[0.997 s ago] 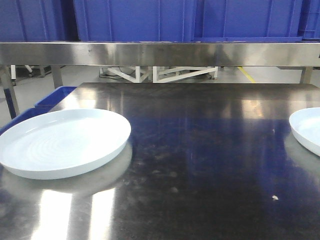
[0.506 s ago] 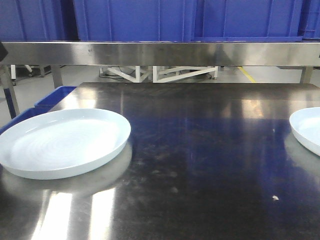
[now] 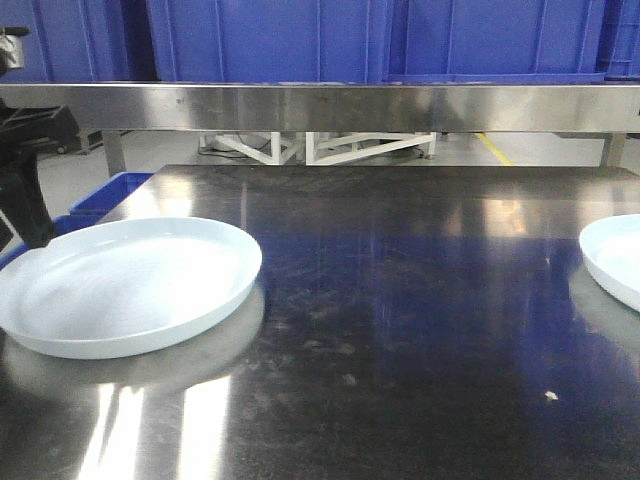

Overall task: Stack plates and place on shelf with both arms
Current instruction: 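Lower the left gripper and grasp the rim of the nearer white plate, then lift the white plate with the left gripper and set it mid-table, then open the left gripper and withdraw it from the plate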

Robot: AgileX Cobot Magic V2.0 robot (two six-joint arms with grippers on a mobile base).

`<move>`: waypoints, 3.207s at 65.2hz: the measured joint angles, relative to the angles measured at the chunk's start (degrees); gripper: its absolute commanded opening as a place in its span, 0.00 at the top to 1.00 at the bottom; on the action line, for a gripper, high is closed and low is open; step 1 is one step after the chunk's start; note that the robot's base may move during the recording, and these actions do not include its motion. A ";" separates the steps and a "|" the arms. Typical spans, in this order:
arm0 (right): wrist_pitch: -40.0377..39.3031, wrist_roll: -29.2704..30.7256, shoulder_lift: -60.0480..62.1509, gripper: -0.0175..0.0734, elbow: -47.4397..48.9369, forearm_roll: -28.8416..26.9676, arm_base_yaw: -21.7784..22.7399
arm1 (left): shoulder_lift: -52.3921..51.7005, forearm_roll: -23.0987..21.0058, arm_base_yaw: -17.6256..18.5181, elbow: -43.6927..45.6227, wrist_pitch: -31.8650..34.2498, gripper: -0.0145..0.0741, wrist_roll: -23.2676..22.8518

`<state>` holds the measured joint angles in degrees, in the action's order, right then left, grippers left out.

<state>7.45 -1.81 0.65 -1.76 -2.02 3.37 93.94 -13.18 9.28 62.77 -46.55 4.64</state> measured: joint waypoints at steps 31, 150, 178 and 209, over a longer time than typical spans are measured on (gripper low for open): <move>0.00 0.00 0.00 0.75 0.00 0.00 0.00 | 2.97 1.82 0.00 0.03 -0.71 0.48 0.00; 0.00 0.00 0.00 0.75 0.00 0.00 0.00 | 7.45 -14.97 18.72 9.65 3.98 0.69 0.36; 0.00 0.00 0.00 0.75 0.00 0.00 0.00 | 7.68 -14.99 20.50 9.65 5.06 0.49 0.36; 0.00 0.00 0.00 0.75 0.00 0.00 0.00 | -11.96 -7.46 22.47 -4.10 14.69 0.74 0.36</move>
<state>7.45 -1.81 0.65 -1.76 -2.02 3.37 81.98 -20.63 31.74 58.67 -31.86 4.99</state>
